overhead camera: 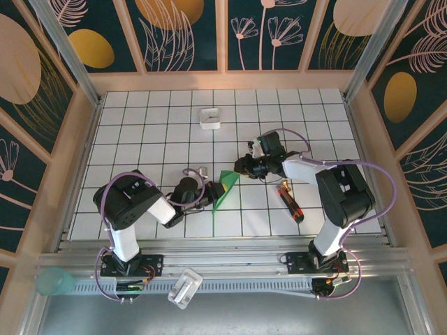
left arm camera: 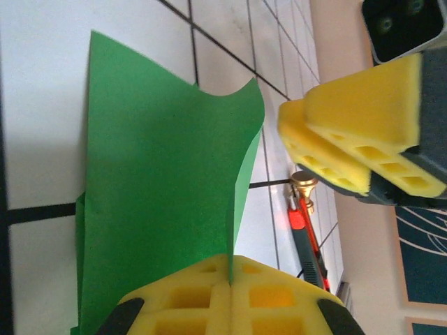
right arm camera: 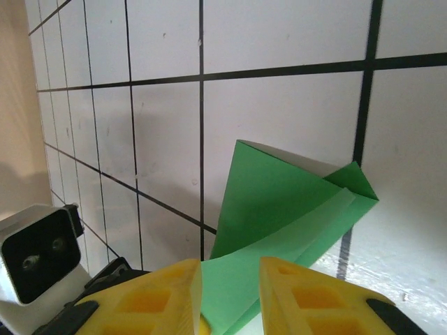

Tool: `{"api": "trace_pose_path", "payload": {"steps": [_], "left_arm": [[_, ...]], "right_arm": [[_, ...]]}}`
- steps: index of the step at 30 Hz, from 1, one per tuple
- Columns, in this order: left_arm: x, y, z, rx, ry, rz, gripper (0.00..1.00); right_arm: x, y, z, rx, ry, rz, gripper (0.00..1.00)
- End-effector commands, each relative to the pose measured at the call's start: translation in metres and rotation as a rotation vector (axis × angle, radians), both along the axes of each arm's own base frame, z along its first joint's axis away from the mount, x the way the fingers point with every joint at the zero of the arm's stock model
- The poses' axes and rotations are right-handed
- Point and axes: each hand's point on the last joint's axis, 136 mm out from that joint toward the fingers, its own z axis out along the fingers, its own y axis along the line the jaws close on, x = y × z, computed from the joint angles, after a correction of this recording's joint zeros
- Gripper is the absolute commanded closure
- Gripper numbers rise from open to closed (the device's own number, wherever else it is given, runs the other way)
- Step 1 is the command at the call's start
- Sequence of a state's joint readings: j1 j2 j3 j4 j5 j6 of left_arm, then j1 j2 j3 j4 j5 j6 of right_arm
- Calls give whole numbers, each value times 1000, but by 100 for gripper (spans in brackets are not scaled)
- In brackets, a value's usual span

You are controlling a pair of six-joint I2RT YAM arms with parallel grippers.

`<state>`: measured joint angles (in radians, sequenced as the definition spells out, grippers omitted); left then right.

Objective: Fold a paper plane with a square sheet of paper (pick it up from the middle)
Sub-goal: Fold the wing for the fifth time at the center of the table.

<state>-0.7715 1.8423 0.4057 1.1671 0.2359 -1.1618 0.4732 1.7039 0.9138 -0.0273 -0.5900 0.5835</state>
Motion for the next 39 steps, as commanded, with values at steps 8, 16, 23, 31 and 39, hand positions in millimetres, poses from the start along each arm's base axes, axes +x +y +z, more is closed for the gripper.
{"api": "trace_pose_path", "payload": {"steps": [8,16,23,31,39], "left_arm": [[-3,3,9,-145,64,56,100],[-4,13,-2,-161,132,117,100],[-8,16,-13,-158,175,128,100],[-11,16,-21,-132,192,115,100],[-14,15,-27,-114,214,100,100]], "right_arm": [[3,-6,26,12,-90,-3,72],[0,-1,23,14,-86,16,73],[-6,8,18,12,-76,45,73],[-14,25,8,22,-47,86,74],[-25,48,-3,27,-16,136,79]]}}
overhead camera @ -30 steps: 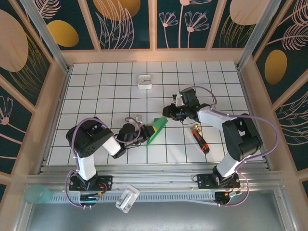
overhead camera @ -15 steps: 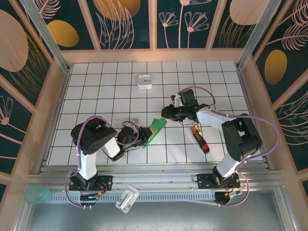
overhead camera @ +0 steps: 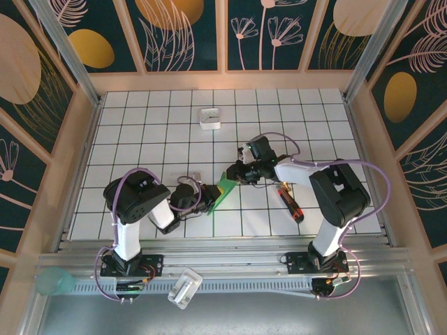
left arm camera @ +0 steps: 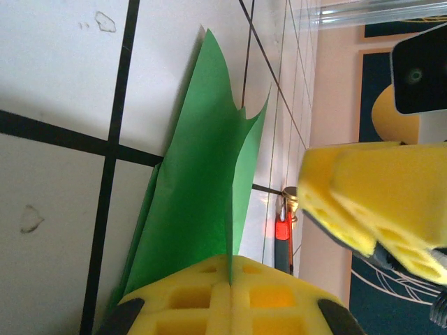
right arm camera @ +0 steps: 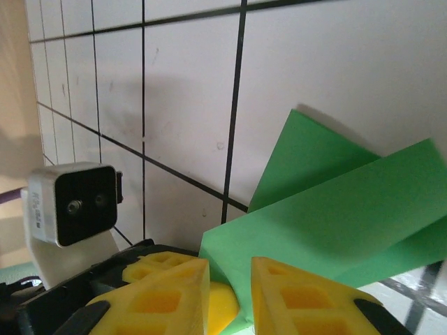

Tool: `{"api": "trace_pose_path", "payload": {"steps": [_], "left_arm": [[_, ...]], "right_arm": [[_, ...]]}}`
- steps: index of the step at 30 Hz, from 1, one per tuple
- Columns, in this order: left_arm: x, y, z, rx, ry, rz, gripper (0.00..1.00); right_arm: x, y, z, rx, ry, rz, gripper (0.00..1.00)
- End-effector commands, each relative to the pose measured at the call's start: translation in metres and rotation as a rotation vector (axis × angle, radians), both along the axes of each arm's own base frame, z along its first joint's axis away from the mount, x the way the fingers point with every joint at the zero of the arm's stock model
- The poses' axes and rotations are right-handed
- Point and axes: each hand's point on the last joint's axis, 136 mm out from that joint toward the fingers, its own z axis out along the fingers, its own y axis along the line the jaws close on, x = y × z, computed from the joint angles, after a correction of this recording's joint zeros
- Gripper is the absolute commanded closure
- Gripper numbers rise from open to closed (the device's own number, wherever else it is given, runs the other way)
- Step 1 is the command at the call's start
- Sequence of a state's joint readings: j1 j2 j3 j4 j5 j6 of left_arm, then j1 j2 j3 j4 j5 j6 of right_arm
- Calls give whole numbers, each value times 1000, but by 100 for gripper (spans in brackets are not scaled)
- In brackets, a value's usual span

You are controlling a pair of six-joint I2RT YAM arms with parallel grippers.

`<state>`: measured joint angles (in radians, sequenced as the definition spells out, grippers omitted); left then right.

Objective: Fold a paper plane with a square sheet of paper (pick it up from the middle)
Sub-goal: Fold the wing for the fifth time at the center of the table.

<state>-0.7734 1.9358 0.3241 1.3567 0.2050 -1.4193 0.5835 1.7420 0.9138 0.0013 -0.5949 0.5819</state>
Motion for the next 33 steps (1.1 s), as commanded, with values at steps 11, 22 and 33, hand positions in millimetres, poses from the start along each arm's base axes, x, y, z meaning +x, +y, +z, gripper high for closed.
{"api": "trace_pose_path", "payload": {"steps": [11,22,33], "left_arm": [[-9,-1,-18,40,60,-34,100],[-10,-1,-27,63,97,-37,100],[-13,0,-34,82,134,-39,96]], "right_arm": [[-2,12,-14,-21,17,24,82],[-10,-5,-36,-111,40,5,84],[-16,-16,-51,-176,64,-3,86]]}}
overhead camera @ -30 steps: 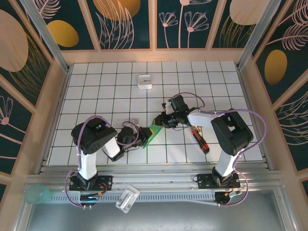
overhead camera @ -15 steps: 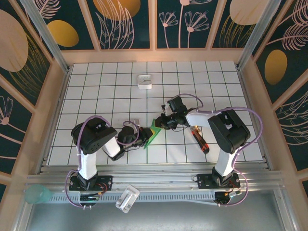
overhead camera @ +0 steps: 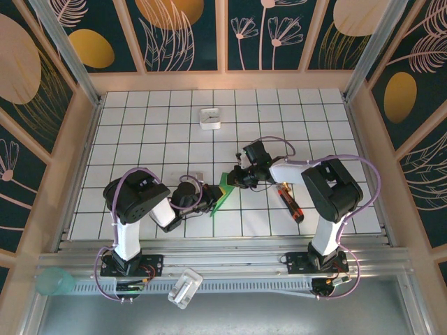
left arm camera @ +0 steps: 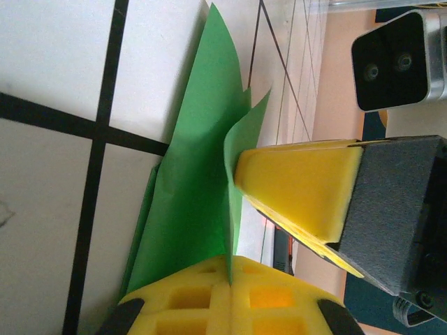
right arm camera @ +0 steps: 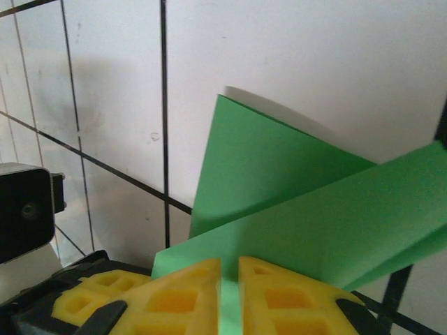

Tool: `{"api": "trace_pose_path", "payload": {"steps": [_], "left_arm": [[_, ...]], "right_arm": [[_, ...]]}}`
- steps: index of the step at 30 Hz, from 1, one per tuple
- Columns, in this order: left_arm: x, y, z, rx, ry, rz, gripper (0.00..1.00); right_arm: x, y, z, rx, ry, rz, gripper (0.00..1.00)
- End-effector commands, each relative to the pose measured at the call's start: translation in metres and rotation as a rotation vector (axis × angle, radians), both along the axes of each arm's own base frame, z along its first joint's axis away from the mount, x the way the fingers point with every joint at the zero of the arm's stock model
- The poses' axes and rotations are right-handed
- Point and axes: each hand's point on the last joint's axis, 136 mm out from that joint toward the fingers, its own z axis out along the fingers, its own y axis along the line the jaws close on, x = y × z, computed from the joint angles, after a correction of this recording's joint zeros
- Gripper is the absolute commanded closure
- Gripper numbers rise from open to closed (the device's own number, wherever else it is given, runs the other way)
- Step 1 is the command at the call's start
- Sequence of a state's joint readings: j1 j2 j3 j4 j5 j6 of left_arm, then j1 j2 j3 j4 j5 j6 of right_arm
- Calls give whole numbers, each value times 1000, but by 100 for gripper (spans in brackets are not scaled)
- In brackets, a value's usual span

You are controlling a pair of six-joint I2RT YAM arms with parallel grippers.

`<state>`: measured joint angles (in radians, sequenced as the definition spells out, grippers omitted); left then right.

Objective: Fold a paper plane with a square sheet of paper (pick it up from the middle)
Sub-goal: Fold the wing for the fifth time at the center of the table.

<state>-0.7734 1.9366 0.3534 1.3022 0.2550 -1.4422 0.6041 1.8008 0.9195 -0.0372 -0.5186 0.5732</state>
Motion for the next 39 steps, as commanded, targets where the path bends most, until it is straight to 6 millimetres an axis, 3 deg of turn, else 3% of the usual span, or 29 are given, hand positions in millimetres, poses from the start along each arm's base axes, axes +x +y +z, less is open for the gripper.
{"api": "trace_pose_path", "payload": {"steps": [1,17,26,33,39], "left_arm": [[-10,8,-31,91,83,-4,95],[-9,12,-24,132,74,2,76],[-4,13,-6,171,2,-11,63],[2,15,16,277,-134,-52,50],[2,28,23,435,-242,-104,43]], "right_arm": [[-13,-11,-20,-77,32,13,86],[-12,-20,-31,-134,38,3,87],[-9,-21,-37,-152,50,-5,88],[-10,-21,-39,-154,60,-6,89],[-8,-19,-37,-146,55,-5,89]]}}
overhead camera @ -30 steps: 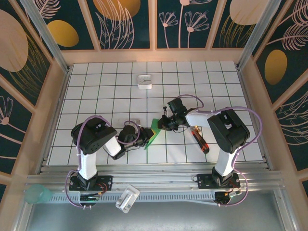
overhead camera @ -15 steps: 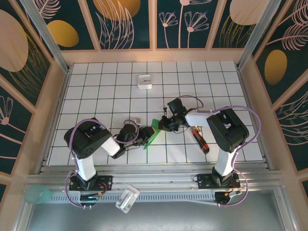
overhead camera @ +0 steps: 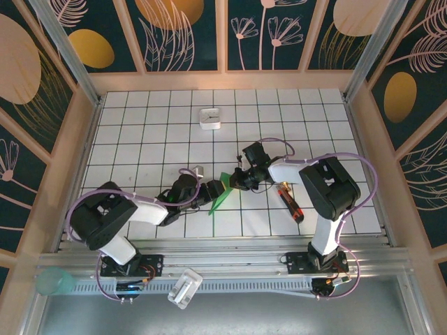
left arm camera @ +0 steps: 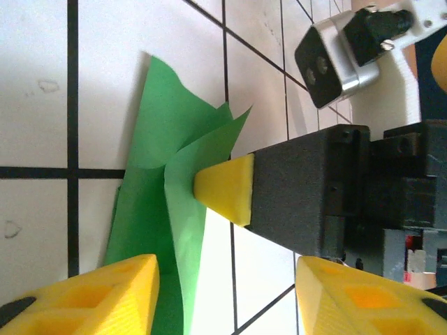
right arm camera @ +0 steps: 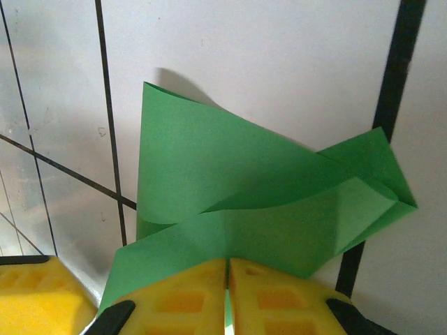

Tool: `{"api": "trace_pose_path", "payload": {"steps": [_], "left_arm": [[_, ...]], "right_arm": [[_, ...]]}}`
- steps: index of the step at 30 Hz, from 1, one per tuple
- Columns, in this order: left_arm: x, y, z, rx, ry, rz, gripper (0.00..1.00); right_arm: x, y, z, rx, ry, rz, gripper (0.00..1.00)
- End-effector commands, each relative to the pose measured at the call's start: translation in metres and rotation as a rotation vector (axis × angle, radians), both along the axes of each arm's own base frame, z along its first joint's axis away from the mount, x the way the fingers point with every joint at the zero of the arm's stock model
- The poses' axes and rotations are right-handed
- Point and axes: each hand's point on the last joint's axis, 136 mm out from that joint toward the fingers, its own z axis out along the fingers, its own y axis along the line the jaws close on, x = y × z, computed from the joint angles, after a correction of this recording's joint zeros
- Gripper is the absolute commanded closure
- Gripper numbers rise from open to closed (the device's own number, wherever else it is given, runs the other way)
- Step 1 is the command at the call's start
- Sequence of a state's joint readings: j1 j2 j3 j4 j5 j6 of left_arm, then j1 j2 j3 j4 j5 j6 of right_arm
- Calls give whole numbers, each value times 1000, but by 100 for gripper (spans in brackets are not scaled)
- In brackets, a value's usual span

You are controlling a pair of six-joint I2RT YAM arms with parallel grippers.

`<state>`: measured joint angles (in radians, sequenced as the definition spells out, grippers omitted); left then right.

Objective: Fold a paper plane with a square sheet of paper (pick it up from the middle)
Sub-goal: Fold the wing for the fifth time at the center of the table.

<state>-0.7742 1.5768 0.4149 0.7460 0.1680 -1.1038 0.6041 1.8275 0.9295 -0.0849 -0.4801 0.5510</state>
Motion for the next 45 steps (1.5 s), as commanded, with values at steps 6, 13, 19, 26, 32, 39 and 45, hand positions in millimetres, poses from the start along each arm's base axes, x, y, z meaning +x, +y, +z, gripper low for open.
{"api": "trace_pose_path", "payload": {"steps": [6,13,19,26,32,39,45], "left_arm": [[-7,15,-14,284,-92,-116,38],[-23,11,-28,290,-27,-197,45],[-26,7,-33,271,1,-208,61],[-29,13,-40,270,26,-185,73],[-32,15,-46,265,47,-176,78],[-34,15,-52,269,59,-183,82],[-36,16,-57,277,71,-187,86]], "right_arm": [[-5,-10,-21,-79,33,-1,89],[-3,-9,-20,-79,30,0,89],[-3,-9,-19,-78,25,0,89],[-3,-9,-20,-76,26,0,89],[-3,-8,-18,-74,22,3,89],[1,-3,-11,-50,5,8,88],[8,6,7,0,-38,24,85]]}}
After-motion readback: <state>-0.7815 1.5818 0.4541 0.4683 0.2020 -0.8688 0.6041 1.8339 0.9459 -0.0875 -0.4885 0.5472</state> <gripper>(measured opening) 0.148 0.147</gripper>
